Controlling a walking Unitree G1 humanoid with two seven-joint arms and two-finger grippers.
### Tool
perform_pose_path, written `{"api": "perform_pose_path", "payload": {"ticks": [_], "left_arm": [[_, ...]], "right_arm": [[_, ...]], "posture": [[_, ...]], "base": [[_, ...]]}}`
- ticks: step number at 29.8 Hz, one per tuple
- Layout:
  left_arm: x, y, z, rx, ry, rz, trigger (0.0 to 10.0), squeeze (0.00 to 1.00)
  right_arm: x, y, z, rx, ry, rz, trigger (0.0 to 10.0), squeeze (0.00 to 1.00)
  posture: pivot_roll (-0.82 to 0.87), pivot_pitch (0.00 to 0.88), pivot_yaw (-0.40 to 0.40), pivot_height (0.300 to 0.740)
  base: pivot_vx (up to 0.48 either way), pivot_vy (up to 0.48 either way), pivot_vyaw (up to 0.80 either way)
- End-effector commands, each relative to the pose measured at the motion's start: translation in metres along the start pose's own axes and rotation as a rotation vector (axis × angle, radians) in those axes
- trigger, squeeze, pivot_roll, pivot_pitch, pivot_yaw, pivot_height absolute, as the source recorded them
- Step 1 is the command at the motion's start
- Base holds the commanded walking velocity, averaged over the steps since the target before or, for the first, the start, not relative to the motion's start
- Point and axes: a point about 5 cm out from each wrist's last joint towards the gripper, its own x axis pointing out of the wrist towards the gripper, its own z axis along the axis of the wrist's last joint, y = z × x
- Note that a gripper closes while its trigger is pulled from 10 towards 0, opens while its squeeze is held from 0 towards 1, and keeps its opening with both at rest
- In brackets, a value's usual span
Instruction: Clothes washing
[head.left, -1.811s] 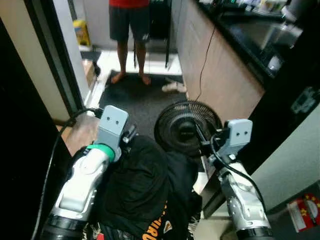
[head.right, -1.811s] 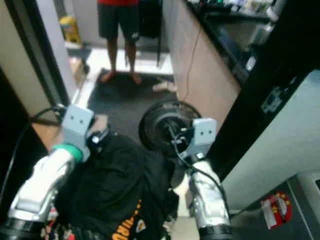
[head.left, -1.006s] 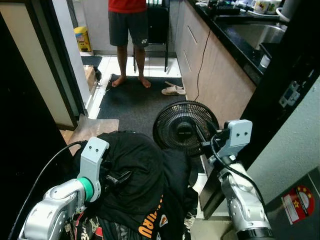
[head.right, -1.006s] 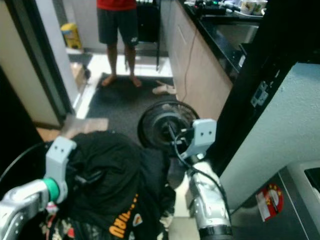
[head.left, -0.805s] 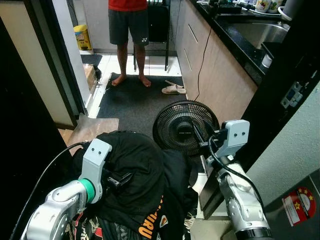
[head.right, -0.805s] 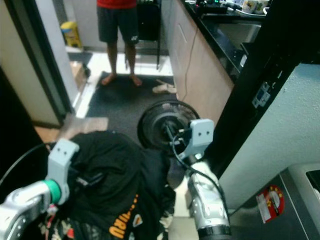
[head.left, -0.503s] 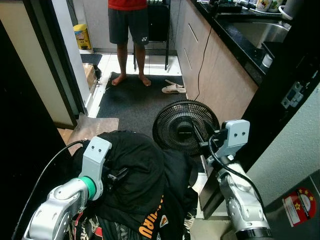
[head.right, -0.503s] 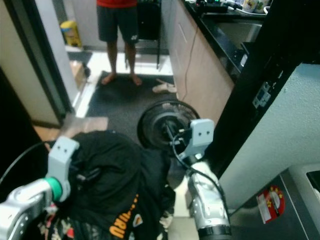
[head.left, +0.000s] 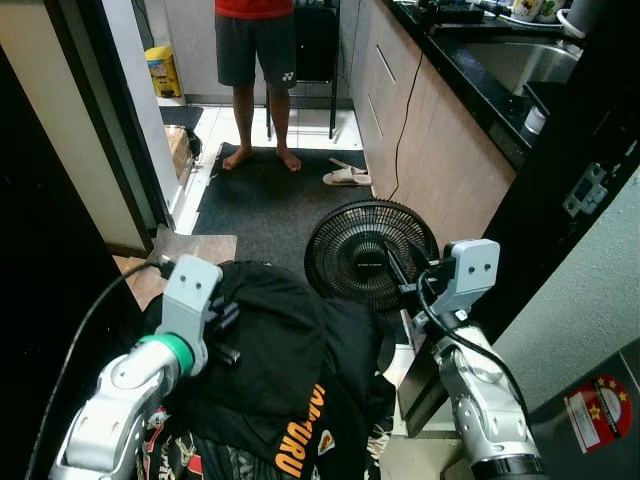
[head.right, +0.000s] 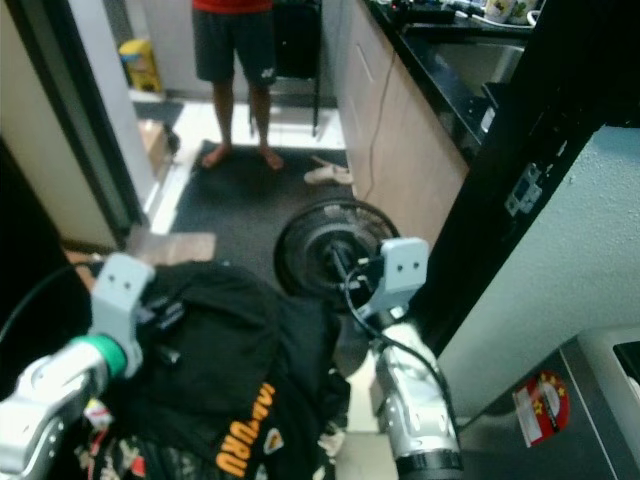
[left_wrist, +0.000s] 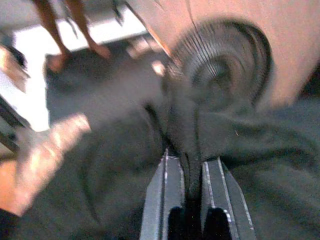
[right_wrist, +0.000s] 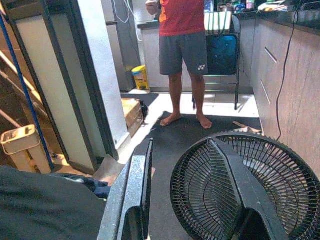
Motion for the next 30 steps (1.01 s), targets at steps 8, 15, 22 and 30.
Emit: {"api": "perform_pose_path", "payload": {"ticks": [8, 15, 22, 30], "left_arm": [[0.01, -0.013, 0.079, -0.031, -0.364, -0.019, 10.0, 0.0], [0.018, -0.043, 0.142, -0.059, -0.58, -0.165, 10.0, 0.0], [0.027, -0.047, 0.091, 0.072, -0.331, -0.175, 10.0, 0.0], [0.023, -0.037, 0.097, -0.055, -0.359, -0.11, 10.0, 0.0]], "right_arm": [[0.004, 0.002, 0.003, 0.008, -0.008, 0.008, 10.0, 0.0], [0.014, 0.009, 0.031, 0.035, -0.116, 0.032, 10.0, 0.0], [0.015, 0.011, 0.046, 0.06, -0.17, 0.052, 10.0, 0.0], [0.015, 0.007, 0.045, 0.055, -0.163, 0.027, 10.0, 0.0]], "posture": [[-0.02, 0.062, 0.004, 0.74], [-0.03, 0.054, 0.01, 0.74], [-0.05, 0.05, 0.02, 0.74], [-0.03, 0.046, 0.008, 0.74]], "base": [[0.0, 0.0, 0.0], [0.0, 0.0, 0.0], [0.0, 0.0, 0.0], [0.0, 0.0, 0.0]]}}
